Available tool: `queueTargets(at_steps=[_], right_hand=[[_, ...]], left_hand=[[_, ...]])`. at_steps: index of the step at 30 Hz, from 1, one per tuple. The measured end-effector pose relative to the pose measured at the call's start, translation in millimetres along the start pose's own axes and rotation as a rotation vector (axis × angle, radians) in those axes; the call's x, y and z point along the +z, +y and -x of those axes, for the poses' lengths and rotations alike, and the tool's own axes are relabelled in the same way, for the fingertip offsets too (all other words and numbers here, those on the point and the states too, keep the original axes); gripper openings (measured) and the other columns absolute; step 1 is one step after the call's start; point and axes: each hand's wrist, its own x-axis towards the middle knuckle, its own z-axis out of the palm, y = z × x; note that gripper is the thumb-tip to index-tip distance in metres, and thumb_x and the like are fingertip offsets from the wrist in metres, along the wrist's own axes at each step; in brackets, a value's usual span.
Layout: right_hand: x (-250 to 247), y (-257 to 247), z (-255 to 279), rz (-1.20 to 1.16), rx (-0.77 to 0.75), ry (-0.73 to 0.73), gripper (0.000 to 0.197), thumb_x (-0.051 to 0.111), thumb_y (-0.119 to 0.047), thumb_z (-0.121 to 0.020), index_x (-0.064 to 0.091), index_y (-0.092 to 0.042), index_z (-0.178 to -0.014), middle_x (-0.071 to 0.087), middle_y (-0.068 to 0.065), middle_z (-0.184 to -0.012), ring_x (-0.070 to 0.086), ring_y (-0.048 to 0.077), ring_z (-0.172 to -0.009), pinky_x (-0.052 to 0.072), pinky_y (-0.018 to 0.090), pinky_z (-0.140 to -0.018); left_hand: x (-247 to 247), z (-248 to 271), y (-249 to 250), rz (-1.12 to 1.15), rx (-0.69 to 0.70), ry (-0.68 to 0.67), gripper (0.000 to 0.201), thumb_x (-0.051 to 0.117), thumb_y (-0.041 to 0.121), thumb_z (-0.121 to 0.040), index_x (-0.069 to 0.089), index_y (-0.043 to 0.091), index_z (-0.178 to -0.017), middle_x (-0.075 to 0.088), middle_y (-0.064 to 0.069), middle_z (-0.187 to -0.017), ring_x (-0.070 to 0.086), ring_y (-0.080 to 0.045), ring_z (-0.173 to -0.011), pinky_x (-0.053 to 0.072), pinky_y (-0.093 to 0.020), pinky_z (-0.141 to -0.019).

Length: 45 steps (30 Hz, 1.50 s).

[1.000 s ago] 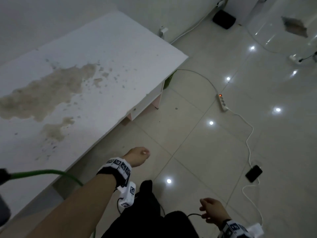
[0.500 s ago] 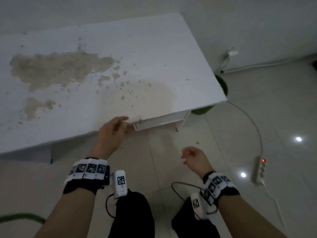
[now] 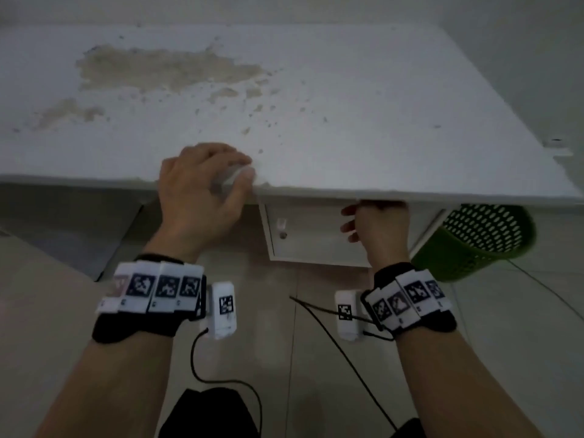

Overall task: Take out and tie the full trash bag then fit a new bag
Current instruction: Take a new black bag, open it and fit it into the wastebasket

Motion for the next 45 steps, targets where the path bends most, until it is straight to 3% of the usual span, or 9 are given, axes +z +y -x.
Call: queueTargets(at_steps=[7,14,20,26,29,33,36,41,45], right_hand=[[8.9,24.6,1.9,-0.186,-0.124,-0.024,0.037,0.046,-0.033,-0.099,0.057,-0.009,-0.074,0.064,0.004,-0.048,0.046,0.018,-0.034,0.031,0.022,-0.037],[-31.1,60.4,91.9,-0.171,-0.226,-0.01,0.046,0.053,-0.036,-0.1,0.058,-0.01,-0.062,0.058,0.007,-0.046,0.045,0.021,-0.037,0.035,0.022,-0.04],[-48.8,95.9,131.8,-0.164,-0.186,-0.056,0.047,0.053,-0.026,-0.1,0.058,0.0,-0.062,0.06,0.019,-0.047,0.044,0.022,-0.034,0.031,0.02,-0.037],[-48.7,97.5,133.3,-0.172,-0.174,-0.073,0.044,0.051,-0.019,-0.101,0.058,0.007,-0.067,0.06,0.022,-0.048,0.042,0.022,-0.035,0.031,0.019,-0.035],[-46.9,100.3,130.1,-0.172,-0.153,-0.102,0.043,0.049,-0.02,-0.102,0.059,0.006,-0.068,0.062,0.021,-0.05,0.043,0.022,-0.035,0.031,0.019,-0.036],[-48.3,102.2,129.0,-0.153,-0.129,-0.142,0.043,0.047,-0.025,-0.102,0.062,0.004,-0.074,0.066,0.019,-0.054,0.046,0.023,-0.036,0.032,0.02,-0.035],[-48.9,101.7,129.1,-0.161,-0.136,-0.152,0.045,0.047,-0.026,-0.102,0.062,0.005,-0.072,0.067,0.019,-0.055,0.046,0.024,-0.037,0.033,0.02,-0.036],[-47.7,105.5,129.8,-0.142,-0.136,-0.171,0.045,0.045,-0.028,-0.103,0.062,0.0,-0.072,0.069,0.016,-0.058,0.048,0.025,-0.04,0.035,0.022,-0.041],[-49.0,104.4,128.0,-0.138,-0.154,-0.166,0.047,0.046,-0.029,-0.103,0.064,-0.001,-0.07,0.069,0.015,-0.058,0.049,0.025,-0.039,0.035,0.023,-0.041]], left_hand=[[-3.2,2.3,-4.6,0.111,0.032,-0.016,0.031,0.049,0.047,-0.095,0.069,0.029,-0.11,0.066,0.005,-0.116,0.057,-0.016,-0.112,0.044,-0.048,-0.101],[-25.3,-0.1,-17.0,0.291,-0.007,-0.208,0.019,0.057,0.034,-0.098,0.067,0.036,-0.114,0.063,0.009,-0.128,0.055,-0.007,-0.123,0.041,-0.024,-0.103],[-37.6,1.9,-14.0,0.309,0.063,-0.338,0.04,0.063,0.052,-0.086,0.063,0.036,-0.122,0.058,0.016,-0.135,0.049,0.001,-0.129,0.039,-0.032,-0.111],[-42.3,0.9,46.7,0.173,0.485,-0.434,0.037,0.065,0.052,-0.083,0.069,0.028,-0.111,0.064,0.009,-0.116,0.056,-0.01,-0.112,0.049,-0.038,-0.095],[-33.5,-7.8,81.9,0.032,0.588,-0.628,0.022,0.063,0.046,-0.089,0.073,0.034,-0.105,0.06,0.008,-0.125,0.052,-0.01,-0.114,0.047,-0.036,-0.097],[-17.9,-17.6,110.8,-0.24,0.519,-0.991,0.034,0.044,0.047,-0.099,0.067,0.039,-0.122,0.034,0.008,-0.158,0.041,-0.013,-0.137,0.036,-0.036,-0.112],[-4.4,-19.3,123.9,-0.414,0.449,-1.152,0.05,0.029,0.058,-0.098,0.067,0.026,-0.095,0.049,-0.003,-0.145,0.058,-0.022,-0.108,0.047,-0.043,-0.098],[8.9,-12.6,116.2,-0.482,0.478,-1.129,0.051,0.032,0.06,-0.095,0.063,0.019,-0.094,0.062,-0.002,-0.111,0.059,-0.026,-0.1,0.05,-0.044,-0.093],[-12.4,-5.8,105.7,-0.074,0.533,-1.032,0.032,0.052,0.043,-0.085,0.072,0.029,-0.106,0.071,0.009,-0.118,0.053,-0.013,-0.131,0.05,-0.036,-0.102]])
